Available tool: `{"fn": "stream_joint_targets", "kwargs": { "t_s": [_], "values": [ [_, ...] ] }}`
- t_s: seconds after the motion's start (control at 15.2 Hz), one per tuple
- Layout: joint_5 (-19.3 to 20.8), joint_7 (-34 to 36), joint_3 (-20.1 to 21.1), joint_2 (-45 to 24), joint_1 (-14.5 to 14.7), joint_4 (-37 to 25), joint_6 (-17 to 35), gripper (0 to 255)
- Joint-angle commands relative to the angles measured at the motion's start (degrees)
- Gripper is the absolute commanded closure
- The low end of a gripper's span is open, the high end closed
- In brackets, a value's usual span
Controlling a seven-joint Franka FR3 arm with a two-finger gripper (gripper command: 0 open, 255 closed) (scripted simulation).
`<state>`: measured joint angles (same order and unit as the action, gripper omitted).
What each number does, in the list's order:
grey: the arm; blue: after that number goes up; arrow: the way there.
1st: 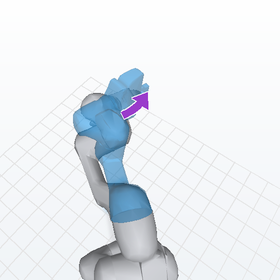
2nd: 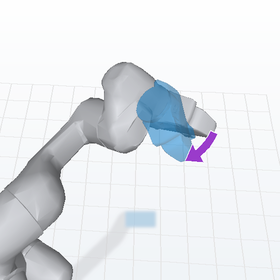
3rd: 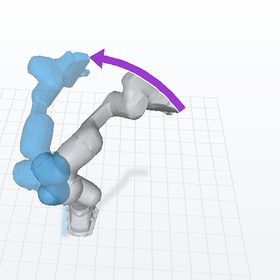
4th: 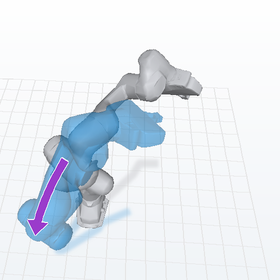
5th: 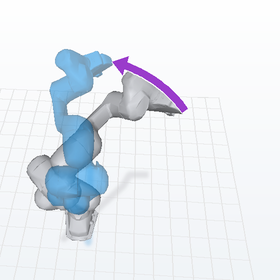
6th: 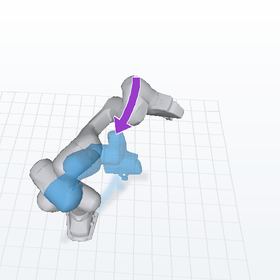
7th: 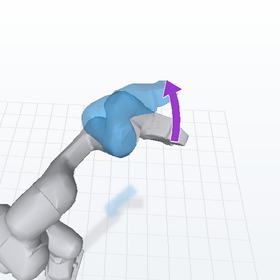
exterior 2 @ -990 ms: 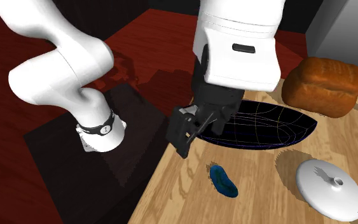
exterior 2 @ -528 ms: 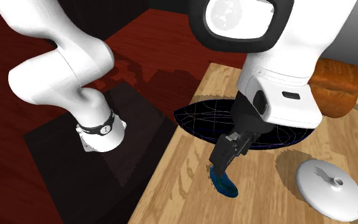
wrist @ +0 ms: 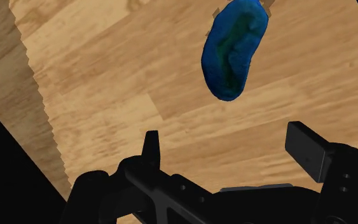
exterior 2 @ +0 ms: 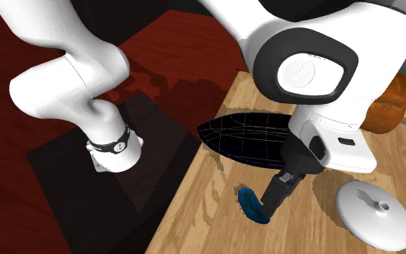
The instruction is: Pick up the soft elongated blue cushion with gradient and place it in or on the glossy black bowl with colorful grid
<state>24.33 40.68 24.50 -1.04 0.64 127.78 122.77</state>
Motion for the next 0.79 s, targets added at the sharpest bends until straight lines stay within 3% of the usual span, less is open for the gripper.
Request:
{"fn": "stream_joint_targets", "kwargs": {
  "t_s": [0.0,0.2,0.73],
  "values": [
    [1.01,0.61,-0.25,-0.97,-0.22,0.56,1.38,0],
    [2.66,1.64,-0.75,-2.53,-0.61,1.60,3.70,0],
    [2.65,1.63,-0.75,-2.53,-0.60,1.59,3.69,0]
  ]
}}
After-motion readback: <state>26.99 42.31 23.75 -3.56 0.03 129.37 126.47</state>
